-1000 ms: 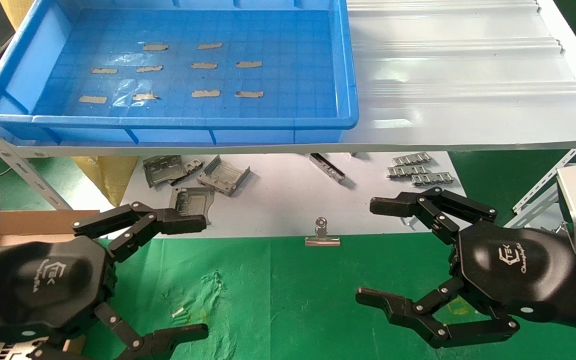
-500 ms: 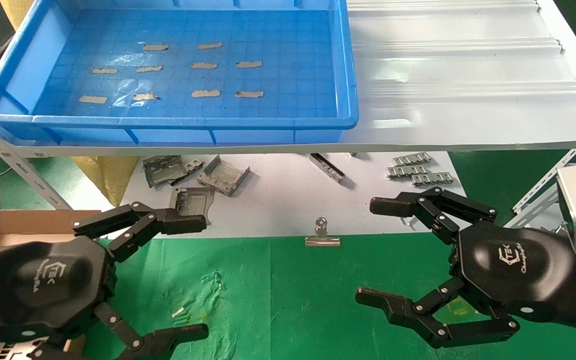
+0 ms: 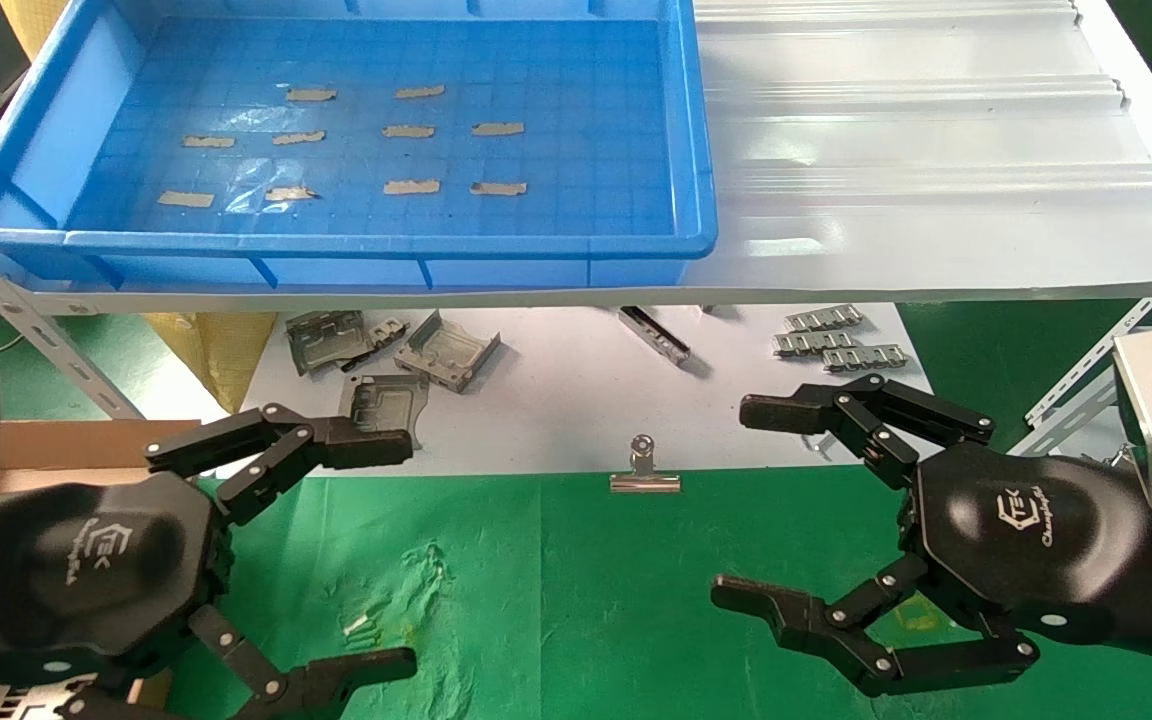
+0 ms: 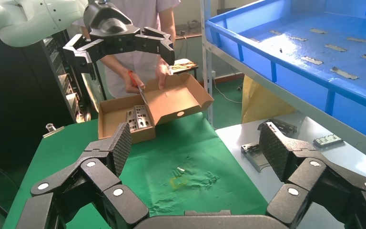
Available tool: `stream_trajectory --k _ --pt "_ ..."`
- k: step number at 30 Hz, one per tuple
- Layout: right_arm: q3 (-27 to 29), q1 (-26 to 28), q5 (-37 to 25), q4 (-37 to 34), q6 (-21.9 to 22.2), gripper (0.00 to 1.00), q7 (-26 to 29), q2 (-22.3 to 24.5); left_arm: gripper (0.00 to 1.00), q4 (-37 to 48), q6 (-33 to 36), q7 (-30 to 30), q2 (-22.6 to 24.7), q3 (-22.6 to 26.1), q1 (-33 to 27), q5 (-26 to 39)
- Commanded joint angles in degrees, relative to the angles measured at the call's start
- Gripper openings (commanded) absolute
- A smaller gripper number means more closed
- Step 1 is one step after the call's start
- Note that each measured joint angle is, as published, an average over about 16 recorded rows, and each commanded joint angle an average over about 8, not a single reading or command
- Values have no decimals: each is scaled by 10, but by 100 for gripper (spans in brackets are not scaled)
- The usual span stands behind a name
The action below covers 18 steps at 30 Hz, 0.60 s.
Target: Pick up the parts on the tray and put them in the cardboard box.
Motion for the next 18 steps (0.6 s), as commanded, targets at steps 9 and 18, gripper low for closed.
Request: stream_trajectory --k 9,18 --pt "0 0 0 0 0 100 0 0 100 0 0 0 0 0 0 0" --pt "0 0 0 0 0 100 0 0 100 0 0 0 0 0 0 0"
